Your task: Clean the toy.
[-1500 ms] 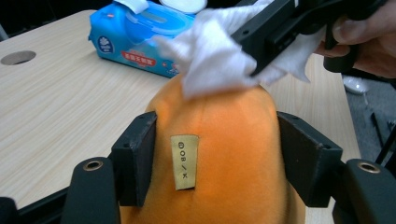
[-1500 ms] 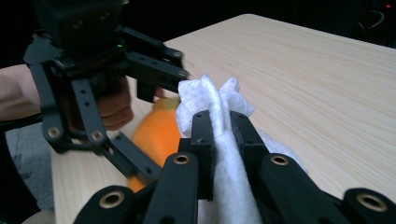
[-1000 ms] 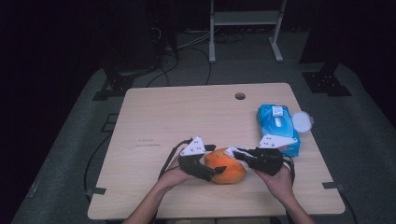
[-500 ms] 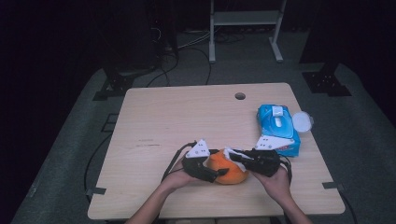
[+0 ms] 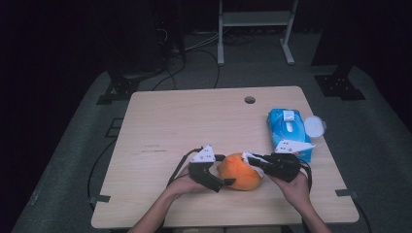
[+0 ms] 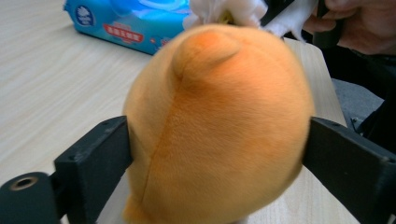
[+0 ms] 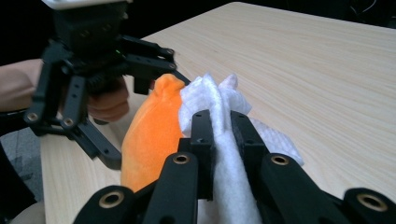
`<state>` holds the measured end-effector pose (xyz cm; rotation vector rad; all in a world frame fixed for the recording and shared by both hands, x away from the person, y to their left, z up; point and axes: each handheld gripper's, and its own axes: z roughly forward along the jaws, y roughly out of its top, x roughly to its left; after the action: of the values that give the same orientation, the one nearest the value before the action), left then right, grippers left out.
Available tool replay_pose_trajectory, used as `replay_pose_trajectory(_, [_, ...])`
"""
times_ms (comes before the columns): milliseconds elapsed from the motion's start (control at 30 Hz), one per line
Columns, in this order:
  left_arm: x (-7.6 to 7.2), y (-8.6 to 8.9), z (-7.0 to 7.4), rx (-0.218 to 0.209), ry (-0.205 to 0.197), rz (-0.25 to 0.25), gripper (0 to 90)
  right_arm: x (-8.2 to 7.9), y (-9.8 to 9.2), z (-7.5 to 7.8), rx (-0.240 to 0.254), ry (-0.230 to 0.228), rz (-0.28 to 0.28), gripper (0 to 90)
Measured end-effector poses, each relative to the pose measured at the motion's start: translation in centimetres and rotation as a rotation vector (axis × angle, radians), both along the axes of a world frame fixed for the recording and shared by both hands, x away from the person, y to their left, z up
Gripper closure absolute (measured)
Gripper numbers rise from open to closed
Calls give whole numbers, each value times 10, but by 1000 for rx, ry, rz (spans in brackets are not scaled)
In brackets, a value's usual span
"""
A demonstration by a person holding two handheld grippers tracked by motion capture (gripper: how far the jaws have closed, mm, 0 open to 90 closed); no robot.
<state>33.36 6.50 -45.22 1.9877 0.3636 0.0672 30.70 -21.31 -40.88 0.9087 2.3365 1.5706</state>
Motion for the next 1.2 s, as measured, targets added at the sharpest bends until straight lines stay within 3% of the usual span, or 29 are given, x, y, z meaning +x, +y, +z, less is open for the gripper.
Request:
replay_pose_trajectory(133, [2, -5, -9, -7, 22, -4, 30, -1, 3, -1, -5, -1, 8, 802])
replay_pose_trajectory(200, [1, -4, -7, -4, 16, -4, 87, -1, 3, 0, -8, -4, 6, 802])
replay_pose_trajectory(333, [-4, -2, 6, 15, -13, -1, 267, -1, 2, 2, 11, -16, -3, 802])
replay_pose_trajectory(433, [-7, -1, 16, 14, -31, 5, 292, -2, -1, 6, 27, -25, -17, 802])
replay_pose_trajectory(467, [-10, 4, 31, 1, -44, 8, 292, -1, -3, 5, 33, -23, -18, 802])
replay_pose_trajectory(533, [-14, 9, 43, -1, -83, 3, 294, 1, -4, 3, 61, -5, -14, 802])
replay_pose_trajectory(567, [-14, 9, 43, -1, -83, 3, 294, 1, -3, 2, 66, 1, -11, 802])
replay_pose_trajectory(633, [-18, 12, 52, 37, -113, 0, 294, 2, 0, 0, 63, 7, -3, 802])
replay_pose_trajectory(733, [-17, 11, 46, 100, -102, 15, 293, 5, 4, -5, 31, 30, 1, 802])
replay_pose_trajectory(833, [-16, 12, 45, 88, -90, 20, 292, 8, 0, -8, 37, 48, -14, 802])
replay_pose_trajectory(1000, [-15, 7, 44, 79, -91, 28, 277, 3, -10, 6, 83, 2, -38, 802])
replay_pose_trajectory(1100, [-17, 0, 44, 85, -104, 29, 273, -4, -5, 14, 102, -29, -13, 802])
replay_pose_trajectory(1200, [-20, -6, 44, 96, -110, 30, 273, -10, 7, 20, 85, -63, 24, 799])
